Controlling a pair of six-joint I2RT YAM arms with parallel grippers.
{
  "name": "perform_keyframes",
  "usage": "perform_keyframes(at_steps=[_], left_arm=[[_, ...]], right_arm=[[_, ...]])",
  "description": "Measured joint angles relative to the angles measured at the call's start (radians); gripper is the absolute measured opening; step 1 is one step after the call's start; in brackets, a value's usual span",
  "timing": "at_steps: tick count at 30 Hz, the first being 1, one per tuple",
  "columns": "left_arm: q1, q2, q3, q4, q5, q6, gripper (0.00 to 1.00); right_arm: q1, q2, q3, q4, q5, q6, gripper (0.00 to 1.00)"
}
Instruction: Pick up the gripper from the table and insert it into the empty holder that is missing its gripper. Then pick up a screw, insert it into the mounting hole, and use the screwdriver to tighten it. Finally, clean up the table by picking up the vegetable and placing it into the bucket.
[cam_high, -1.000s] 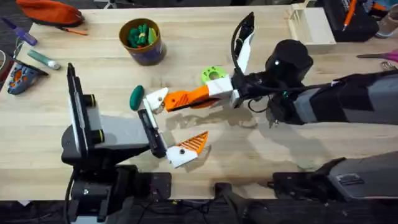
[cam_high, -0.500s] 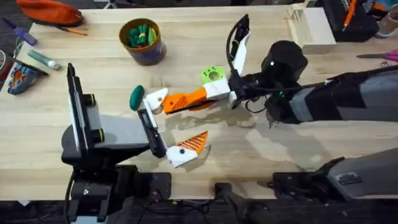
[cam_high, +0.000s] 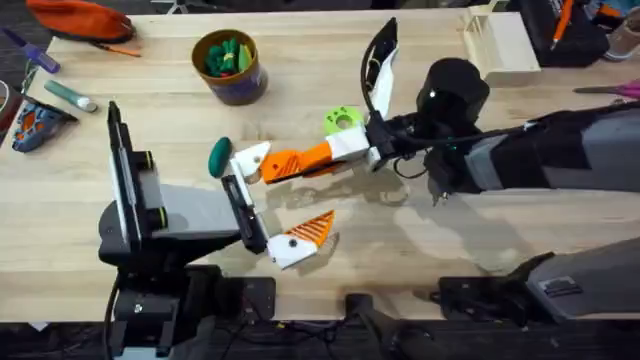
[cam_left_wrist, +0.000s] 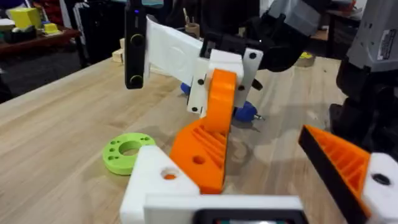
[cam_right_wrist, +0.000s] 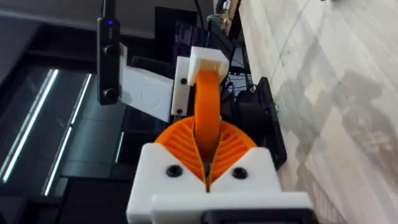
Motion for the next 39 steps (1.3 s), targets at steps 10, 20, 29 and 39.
perform_keyframes(at_steps=[10,20,29,39], left_arm=[[0.000,0.000,0.000,0.000,0.005,0.000,0.986],[0.000,0.000,0.000,-0.001,0.006,-0.003,0.985],[0.000,0.000,0.000,0.000,-0.003,-0.003,0.986],[0.000,0.000,0.000,0.002,-0.009,-0.003,0.986]], right_arm=[[-0.013,0.001,0.013,-0.015,-0.031,-0.026,0.009],[-0.020,0.031,0.034,-0.012,-0.060,-0.021,0.009],[-0.002,0.031,0.035,-0.008,-0.033,-0.003,0.009],[0.000,0.031,0.035,-0.003,-0.013,0.001,0.009]])
